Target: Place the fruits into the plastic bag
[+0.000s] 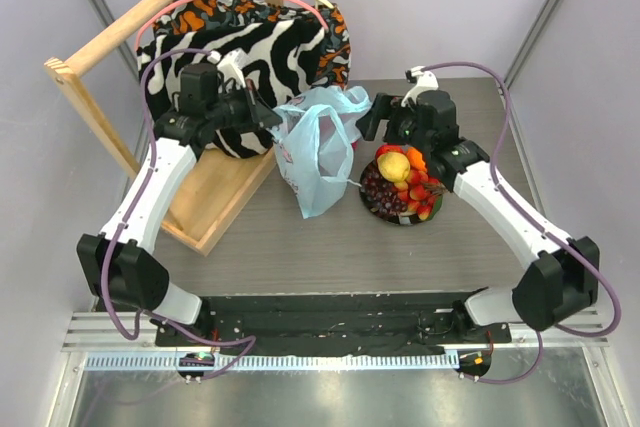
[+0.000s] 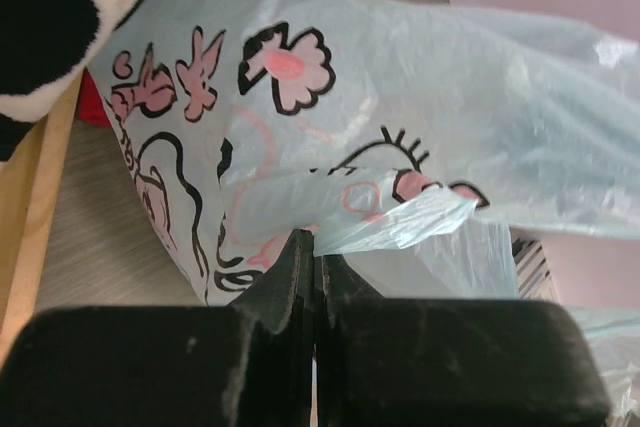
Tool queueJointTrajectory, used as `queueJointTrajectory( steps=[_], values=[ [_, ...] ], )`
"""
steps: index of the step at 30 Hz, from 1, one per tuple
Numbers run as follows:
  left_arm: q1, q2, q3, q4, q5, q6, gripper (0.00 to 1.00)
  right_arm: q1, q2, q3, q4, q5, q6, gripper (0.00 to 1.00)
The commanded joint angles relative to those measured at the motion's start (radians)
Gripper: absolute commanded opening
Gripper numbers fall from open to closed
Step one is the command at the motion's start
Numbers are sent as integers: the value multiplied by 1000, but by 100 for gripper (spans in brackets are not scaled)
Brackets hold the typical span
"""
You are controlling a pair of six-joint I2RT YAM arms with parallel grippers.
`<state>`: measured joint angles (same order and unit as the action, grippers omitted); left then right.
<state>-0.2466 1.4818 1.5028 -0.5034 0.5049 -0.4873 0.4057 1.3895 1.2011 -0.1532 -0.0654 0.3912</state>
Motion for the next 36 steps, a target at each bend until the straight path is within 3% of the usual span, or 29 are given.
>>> queueJointTrajectory(
  steps=[1, 7, 10, 20, 27, 36],
  values=[
    [27, 14, -7, 109, 14, -54, 0, -1, -139, -23, 15, 16, -61, 94],
    [38, 28, -67, 209, 99, -66, 0, -1, -268, -129, 95, -144, -75, 95],
    [40, 17, -102, 259, 138, -68, 0, 1, -288, -152, 67, -146, -75, 95],
    [44, -26, -162, 347, 219, -48, 0, -1, -391, -127, -202, 223, -37, 100],
    [44, -6, -171, 367, 273, -63, 0, -7, -236, -72, -309, 398, -35, 100],
    [47, -34, -173, 319, 195, -10, 0, -70, -104, -75, -252, 236, -124, 100]
  ],
)
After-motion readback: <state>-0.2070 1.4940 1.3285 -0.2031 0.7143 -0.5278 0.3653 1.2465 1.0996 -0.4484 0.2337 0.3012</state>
